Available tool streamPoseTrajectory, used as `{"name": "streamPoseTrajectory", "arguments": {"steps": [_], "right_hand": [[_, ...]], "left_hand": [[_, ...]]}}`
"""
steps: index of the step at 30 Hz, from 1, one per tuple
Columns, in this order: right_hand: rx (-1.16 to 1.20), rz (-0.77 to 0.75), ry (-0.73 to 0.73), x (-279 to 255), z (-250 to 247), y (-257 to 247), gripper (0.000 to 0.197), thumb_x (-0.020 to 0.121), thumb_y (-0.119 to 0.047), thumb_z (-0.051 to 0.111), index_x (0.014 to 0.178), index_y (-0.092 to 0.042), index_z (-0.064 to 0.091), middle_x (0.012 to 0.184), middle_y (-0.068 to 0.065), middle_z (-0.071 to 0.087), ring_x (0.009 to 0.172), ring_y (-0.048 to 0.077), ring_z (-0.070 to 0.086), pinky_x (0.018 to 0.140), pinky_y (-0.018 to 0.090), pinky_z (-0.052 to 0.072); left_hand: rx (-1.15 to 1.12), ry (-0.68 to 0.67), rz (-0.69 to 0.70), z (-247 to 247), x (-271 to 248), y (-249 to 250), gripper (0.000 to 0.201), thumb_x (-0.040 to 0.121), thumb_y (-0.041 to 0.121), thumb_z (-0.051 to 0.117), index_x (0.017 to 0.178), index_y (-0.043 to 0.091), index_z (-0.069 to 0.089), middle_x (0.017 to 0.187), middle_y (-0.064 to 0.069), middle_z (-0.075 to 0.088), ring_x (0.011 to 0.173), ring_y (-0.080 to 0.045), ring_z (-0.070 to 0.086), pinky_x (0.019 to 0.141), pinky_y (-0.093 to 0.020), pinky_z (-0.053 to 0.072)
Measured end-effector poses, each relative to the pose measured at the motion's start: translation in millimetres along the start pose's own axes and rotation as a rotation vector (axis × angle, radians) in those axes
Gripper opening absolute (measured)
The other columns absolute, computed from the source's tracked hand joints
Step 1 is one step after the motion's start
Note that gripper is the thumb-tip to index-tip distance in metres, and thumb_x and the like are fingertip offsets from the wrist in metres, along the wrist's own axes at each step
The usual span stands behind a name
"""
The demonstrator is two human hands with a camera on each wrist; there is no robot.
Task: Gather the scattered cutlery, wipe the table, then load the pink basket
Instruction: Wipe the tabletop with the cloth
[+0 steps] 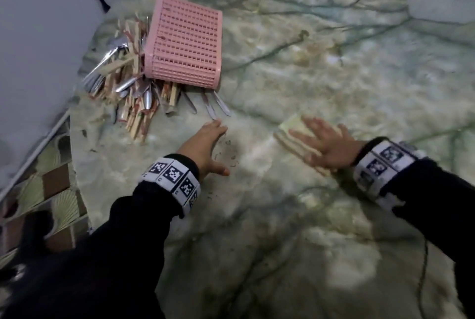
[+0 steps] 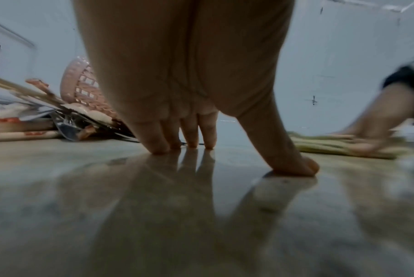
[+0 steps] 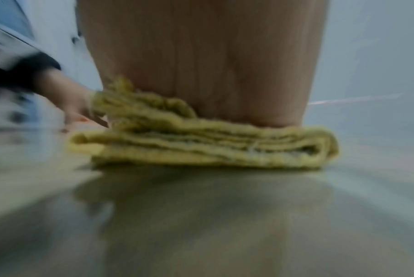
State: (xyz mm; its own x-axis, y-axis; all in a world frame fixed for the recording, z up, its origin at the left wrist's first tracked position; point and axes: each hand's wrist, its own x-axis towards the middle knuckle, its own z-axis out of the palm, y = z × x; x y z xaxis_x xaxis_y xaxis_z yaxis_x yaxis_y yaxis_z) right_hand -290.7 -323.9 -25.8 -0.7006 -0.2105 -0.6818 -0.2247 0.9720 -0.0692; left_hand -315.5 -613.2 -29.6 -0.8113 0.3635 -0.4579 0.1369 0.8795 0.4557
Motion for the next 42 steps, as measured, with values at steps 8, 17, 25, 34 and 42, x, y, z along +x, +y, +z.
{"name": "streamPoseTrajectory", "arguments": {"steps": [8, 17, 25, 34, 42], "right_hand": [[0.216, 0.096, 0.254, 92, -58, -51, 0.067, 0.096, -0.044, 0.039, 0.149, -0.034, -0.001, 0.156, 0.01, -0.015, 0.143, 0.038, -0.009, 0.114, 0.055, 0.004], [-0.076, -0.008, 0.036, 3, -8, -34, 0.066, 0.095, -0.052, 0.027, 0.142, -0.037, -0.017, 0.154, -0.004, -0.024, 0.145, 0.02, -0.014, 0.114, 0.05, 0.005], [0.266, 0.355, 0.292, 129, -108, 13, 0.067, 0.096, -0.045, 0.038, 0.15, -0.031, 0.001, 0.156, 0.016, -0.01, 0.142, 0.042, -0.002, 0.114, 0.053, 0.006], [-0.085, -0.08, 0.182, 80, -56, -48, 0.064, 0.09, -0.058, 0.027, 0.145, -0.042, -0.002, 0.157, -0.001, -0.014, 0.146, 0.022, -0.005, 0.113, 0.046, 0.005], [0.212, 0.381, 0.268, 137, -121, 64, 0.068, 0.095, -0.048, 0.038, 0.15, -0.029, 0.002, 0.156, 0.016, -0.008, 0.143, 0.041, -0.003, 0.115, 0.052, 0.006]], "left_hand": [[-0.01, -0.042, 0.008, -2, 1, -2, 0.108, 0.063, 0.03, 0.084, 0.148, 0.019, 0.018, 0.158, 0.005, 0.002, 0.145, -0.014, 0.002, 0.115, -0.029, 0.013], [-0.005, -0.036, 0.057, -4, 1, -4, 0.107, 0.062, 0.033, 0.084, 0.147, 0.015, 0.021, 0.158, 0.002, 0.001, 0.145, -0.018, 0.004, 0.114, -0.027, 0.012], [0.025, -0.035, 0.062, -2, 2, -6, 0.108, 0.065, 0.036, 0.082, 0.148, 0.019, 0.015, 0.158, 0.005, -0.002, 0.145, -0.015, 0.0, 0.115, -0.027, 0.012], [-0.007, -0.048, 0.081, -3, 3, -7, 0.107, 0.067, 0.035, 0.081, 0.148, 0.02, 0.014, 0.157, 0.005, -0.004, 0.145, -0.014, -0.002, 0.114, -0.026, 0.01], [0.026, -0.058, 0.087, -1, 4, -6, 0.108, 0.07, 0.036, 0.078, 0.149, 0.017, 0.008, 0.157, 0.002, -0.007, 0.145, -0.015, -0.007, 0.115, -0.025, 0.004]]}}
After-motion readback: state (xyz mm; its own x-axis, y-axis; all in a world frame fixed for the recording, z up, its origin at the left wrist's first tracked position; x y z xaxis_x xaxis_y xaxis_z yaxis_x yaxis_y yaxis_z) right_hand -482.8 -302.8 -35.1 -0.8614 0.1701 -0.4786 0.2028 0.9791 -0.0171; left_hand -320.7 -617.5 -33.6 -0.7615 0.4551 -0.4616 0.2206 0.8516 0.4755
